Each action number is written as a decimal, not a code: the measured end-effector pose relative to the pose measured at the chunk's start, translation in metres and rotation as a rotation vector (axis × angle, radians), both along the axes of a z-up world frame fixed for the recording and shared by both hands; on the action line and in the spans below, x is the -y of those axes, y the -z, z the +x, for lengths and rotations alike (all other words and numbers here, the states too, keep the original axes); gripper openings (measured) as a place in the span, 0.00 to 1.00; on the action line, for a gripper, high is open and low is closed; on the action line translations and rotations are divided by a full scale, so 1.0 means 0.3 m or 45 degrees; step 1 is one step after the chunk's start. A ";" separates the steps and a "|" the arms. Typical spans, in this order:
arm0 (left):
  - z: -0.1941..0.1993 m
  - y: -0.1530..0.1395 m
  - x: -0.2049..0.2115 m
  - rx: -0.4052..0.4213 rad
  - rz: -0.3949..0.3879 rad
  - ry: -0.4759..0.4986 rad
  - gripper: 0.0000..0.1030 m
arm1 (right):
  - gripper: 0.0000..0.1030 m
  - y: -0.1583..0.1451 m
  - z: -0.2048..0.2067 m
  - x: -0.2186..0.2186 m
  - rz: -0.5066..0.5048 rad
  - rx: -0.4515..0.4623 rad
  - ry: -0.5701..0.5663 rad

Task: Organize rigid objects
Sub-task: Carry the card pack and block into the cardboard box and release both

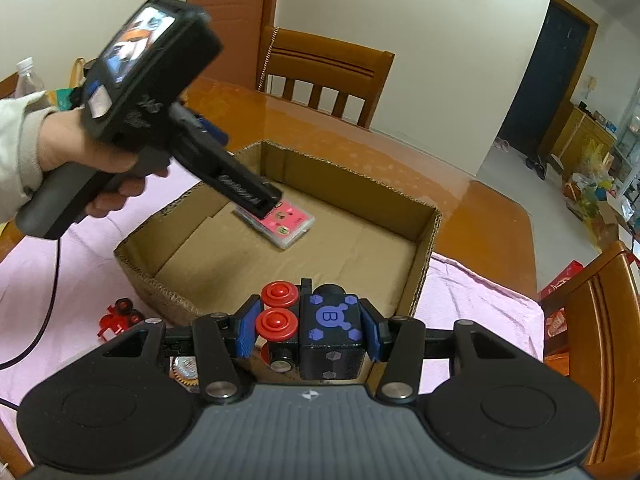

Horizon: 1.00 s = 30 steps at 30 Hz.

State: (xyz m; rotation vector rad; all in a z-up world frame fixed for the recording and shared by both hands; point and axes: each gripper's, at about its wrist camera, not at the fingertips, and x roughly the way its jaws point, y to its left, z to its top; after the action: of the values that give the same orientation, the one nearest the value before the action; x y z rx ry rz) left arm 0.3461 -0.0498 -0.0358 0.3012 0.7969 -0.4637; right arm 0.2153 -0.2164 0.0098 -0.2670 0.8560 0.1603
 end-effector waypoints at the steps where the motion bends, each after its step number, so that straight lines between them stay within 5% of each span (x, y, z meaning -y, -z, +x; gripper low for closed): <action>1: -0.005 -0.008 -0.012 -0.002 -0.017 0.002 0.95 | 0.54 0.002 0.015 0.006 -0.001 -0.005 0.005; 10: -0.070 -0.062 -0.150 0.002 -0.137 -0.067 0.99 | 0.54 0.000 0.154 0.030 0.033 -0.035 0.034; 23: -0.123 -0.034 -0.244 0.008 -0.135 -0.159 0.99 | 0.54 0.030 0.390 0.028 0.052 -0.041 0.076; 25: -0.122 -0.031 -0.254 0.005 -0.137 -0.167 0.99 | 0.67 0.033 0.413 0.024 0.042 -0.016 0.090; 27: -0.125 -0.031 -0.262 0.003 -0.136 -0.165 0.99 | 0.96 0.029 0.418 0.022 0.026 0.011 0.118; 30: -0.133 -0.031 -0.273 0.008 -0.128 -0.165 0.99 | 1.00 0.020 0.403 0.026 0.052 0.020 0.127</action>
State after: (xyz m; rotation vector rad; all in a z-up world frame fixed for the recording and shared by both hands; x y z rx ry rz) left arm 0.3062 0.0321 -0.0266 0.1563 0.7794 -0.3791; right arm 0.3363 -0.2242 0.0039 -0.1867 0.8473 0.0827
